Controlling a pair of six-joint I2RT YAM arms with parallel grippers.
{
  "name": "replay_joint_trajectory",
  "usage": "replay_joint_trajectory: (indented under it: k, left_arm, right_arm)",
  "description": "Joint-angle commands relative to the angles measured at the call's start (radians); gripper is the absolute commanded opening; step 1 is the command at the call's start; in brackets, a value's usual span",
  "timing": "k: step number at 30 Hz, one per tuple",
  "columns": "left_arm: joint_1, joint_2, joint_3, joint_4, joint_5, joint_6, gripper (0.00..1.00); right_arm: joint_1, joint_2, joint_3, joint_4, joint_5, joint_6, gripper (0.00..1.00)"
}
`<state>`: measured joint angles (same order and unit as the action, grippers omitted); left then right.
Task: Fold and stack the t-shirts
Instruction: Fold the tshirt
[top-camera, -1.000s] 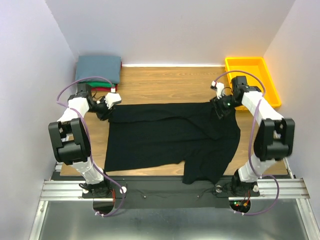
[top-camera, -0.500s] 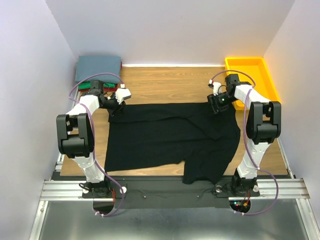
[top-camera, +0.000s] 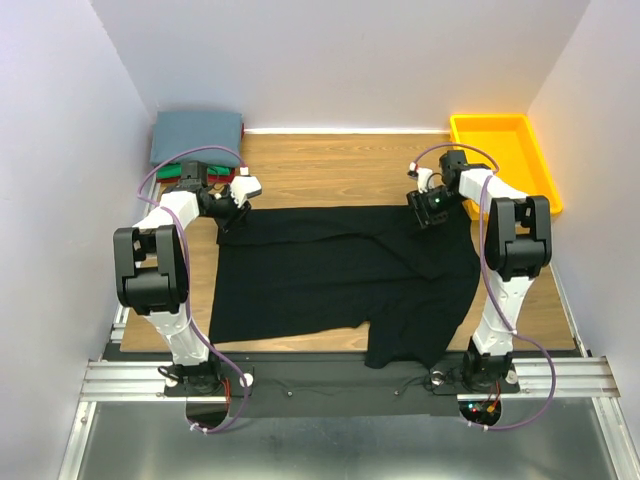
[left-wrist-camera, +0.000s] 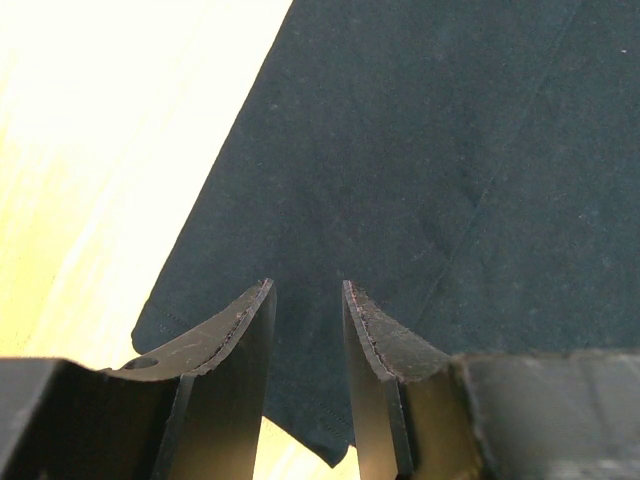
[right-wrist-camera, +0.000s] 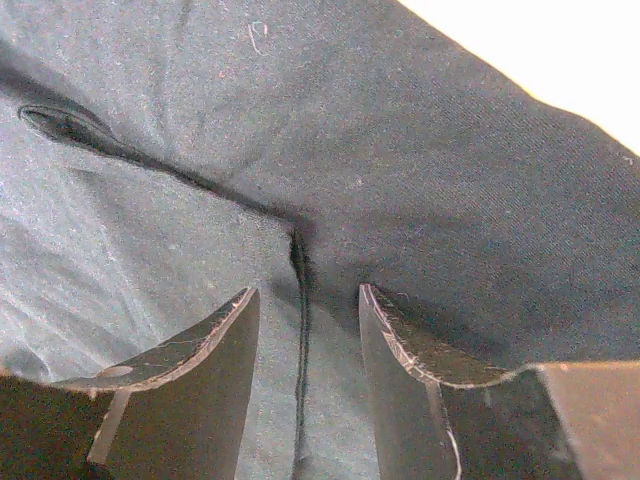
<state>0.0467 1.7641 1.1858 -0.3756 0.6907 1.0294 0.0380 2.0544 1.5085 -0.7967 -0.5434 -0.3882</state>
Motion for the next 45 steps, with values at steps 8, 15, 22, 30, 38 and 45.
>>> replay_joint_trajectory:
  k: [8,15,22,30,38,45]
  left_arm:
    - [-0.001,0.0,-0.002,0.009,0.015,-0.014,0.45]
    - [-0.001,0.0,-0.006,0.009,0.012,-0.012,0.45]
    - [0.001,-0.005,-0.002,0.009,0.02,-0.022,0.45]
    - [-0.001,-0.015,-0.017,0.006,0.007,-0.02,0.44]
    - [-0.001,-0.009,-0.011,-0.002,-0.003,-0.028,0.44]
    - [-0.002,0.014,0.006,0.001,-0.02,-0.069,0.44]
  right_arm:
    - [0.045,-0.01,-0.013,-0.009,-0.052,-0.018,0.34]
    - [0.054,-0.062,-0.005,-0.05,-0.075,-0.034,0.26]
    - [0.086,-0.111,-0.013,-0.122,-0.139,-0.09,0.0]
    - [0.209,-0.232,-0.148,-0.196,-0.078,-0.224,0.01]
    - [0.277,-0.273,-0.238,-0.222,0.118,-0.331,0.01]
    - [0.277,-0.298,-0.116,-0.299,0.08,-0.36,0.51]
